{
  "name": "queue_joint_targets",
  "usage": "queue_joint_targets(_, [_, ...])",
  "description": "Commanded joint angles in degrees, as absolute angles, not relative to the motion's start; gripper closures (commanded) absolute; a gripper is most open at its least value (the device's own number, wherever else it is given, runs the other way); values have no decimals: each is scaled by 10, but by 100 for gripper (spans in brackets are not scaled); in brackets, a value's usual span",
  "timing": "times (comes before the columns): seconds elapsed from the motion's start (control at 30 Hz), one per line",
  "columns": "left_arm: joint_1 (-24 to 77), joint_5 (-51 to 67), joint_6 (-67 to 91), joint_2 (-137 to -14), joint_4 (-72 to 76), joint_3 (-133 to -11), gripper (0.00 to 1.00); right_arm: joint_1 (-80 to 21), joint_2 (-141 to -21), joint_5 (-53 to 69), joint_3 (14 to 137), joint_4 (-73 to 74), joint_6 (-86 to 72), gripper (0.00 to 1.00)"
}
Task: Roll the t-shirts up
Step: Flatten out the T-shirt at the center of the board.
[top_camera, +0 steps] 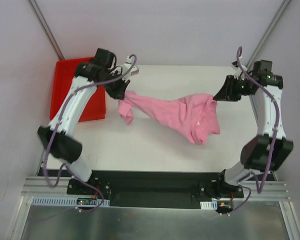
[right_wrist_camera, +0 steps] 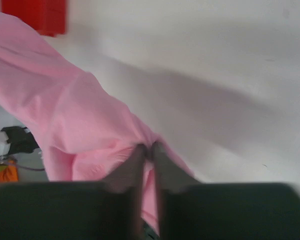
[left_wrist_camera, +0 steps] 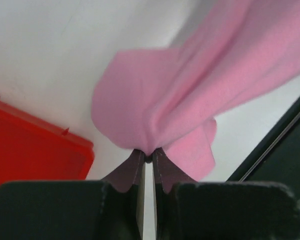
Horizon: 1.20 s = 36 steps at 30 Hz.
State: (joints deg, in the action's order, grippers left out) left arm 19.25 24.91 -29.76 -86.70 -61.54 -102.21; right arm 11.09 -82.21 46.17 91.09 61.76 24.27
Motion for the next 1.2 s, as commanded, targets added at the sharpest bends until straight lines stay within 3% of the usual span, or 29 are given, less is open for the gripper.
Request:
queue_joint_targets(0.0, [170,127,-275,-1049,-628,-1155,91,115,-967,277,1017,590,215,64])
queue_joint_targets(0.07, [167,126,-241,-1077,-652,-1198,80,114,-980,258,1043,597,228,56])
queue_joint_targets(0.17, [167,148,-206,-1050,-646,-1152,61,87,-956,291,1028,604,283,54])
queue_joint_targets(0.3, [167,178,-176,-997,-626,-1036,53,7,-887,313,862,607,421,54])
queue_joint_targets(0.5, [167,189,-171,-944,-624,-948,51,-109,-881,271,752,528,425,53])
queue_joint_targets(0.8, [164,178,-175,-903,-636,-921,51,-163,-1100,216,926,478,438,48])
queue_joint_targets(1.17, [135,117,-207,-888,-646,-931,51,-218,-1251,193,1047,533,463,46])
